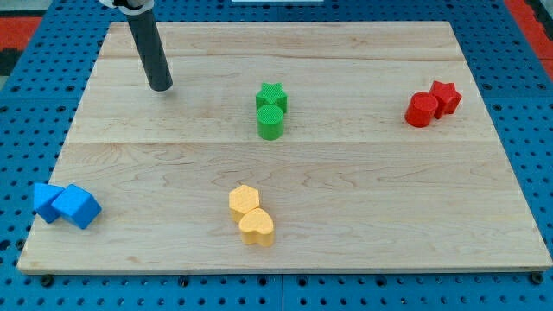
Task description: Point your arm at the green star
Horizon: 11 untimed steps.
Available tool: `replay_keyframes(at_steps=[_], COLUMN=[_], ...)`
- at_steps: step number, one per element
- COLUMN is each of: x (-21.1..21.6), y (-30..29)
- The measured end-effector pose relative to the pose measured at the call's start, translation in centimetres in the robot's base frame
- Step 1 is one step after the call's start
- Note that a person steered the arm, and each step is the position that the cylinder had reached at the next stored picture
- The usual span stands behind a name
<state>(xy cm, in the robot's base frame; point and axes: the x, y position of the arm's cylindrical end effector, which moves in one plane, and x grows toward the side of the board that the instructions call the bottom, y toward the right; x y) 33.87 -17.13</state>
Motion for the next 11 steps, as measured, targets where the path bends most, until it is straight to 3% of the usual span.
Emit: replay_keyframes(at_steps=[9, 11], x=[-0.8, 2.5], y=[0.4, 6.9])
